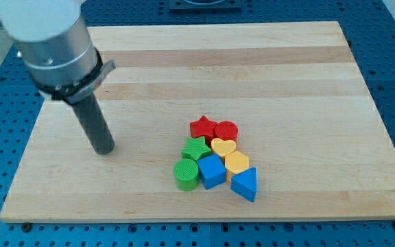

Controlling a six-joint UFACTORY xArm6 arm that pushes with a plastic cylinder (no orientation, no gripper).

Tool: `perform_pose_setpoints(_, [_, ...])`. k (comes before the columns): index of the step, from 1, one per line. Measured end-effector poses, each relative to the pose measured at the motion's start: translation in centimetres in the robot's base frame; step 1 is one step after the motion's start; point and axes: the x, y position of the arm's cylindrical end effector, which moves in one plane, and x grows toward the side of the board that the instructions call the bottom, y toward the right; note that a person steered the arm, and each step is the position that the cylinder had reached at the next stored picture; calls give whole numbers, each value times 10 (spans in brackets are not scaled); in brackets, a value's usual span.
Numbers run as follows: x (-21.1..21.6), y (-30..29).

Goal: Move the blue triangle to the right of the yellow hexagon

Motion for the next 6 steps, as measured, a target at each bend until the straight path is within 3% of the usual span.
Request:
perform_pose_setpoints(1, [14,4])
perform_pose_setpoints(3, [87,41])
perform_pose_setpoints(6, [93,190])
